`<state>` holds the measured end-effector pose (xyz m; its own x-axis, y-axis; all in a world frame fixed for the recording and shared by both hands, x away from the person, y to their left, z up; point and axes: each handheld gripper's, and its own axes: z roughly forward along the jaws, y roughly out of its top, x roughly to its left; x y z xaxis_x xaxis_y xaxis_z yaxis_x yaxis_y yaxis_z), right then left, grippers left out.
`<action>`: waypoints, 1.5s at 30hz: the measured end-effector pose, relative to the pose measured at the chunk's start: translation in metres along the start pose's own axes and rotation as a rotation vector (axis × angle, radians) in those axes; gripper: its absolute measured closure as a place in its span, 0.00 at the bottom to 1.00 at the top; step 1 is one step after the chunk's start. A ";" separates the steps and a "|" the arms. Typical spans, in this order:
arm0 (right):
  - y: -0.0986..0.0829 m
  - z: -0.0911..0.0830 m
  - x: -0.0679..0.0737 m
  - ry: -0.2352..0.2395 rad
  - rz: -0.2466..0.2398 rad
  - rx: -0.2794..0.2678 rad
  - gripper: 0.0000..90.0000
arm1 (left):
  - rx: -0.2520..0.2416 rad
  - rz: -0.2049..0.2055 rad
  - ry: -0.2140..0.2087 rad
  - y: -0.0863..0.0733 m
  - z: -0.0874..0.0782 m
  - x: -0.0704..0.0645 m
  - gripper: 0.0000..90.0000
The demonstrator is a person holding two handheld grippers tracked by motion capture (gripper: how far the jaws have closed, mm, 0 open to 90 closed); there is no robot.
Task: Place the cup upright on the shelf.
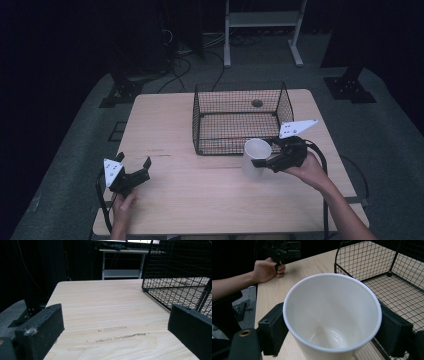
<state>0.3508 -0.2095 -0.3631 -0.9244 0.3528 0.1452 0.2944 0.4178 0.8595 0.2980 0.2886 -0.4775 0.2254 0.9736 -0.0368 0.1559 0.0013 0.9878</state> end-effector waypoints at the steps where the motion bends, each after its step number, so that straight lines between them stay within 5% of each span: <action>1: 0.001 0.000 0.000 -0.001 -0.001 -0.001 0.22 | 0.000 0.000 0.000 0.000 0.000 0.000 0.00; 45: 0.054 -0.001 -0.021 0.005 -0.044 0.005 0.22 | -0.003 -0.002 -0.004 0.000 0.000 0.000 0.00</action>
<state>0.3857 -0.1945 -0.3192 -0.9378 0.3296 0.1094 0.2543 0.4372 0.8627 0.2980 0.2889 -0.4775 0.2293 0.9726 -0.0398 0.1537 0.0042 0.9881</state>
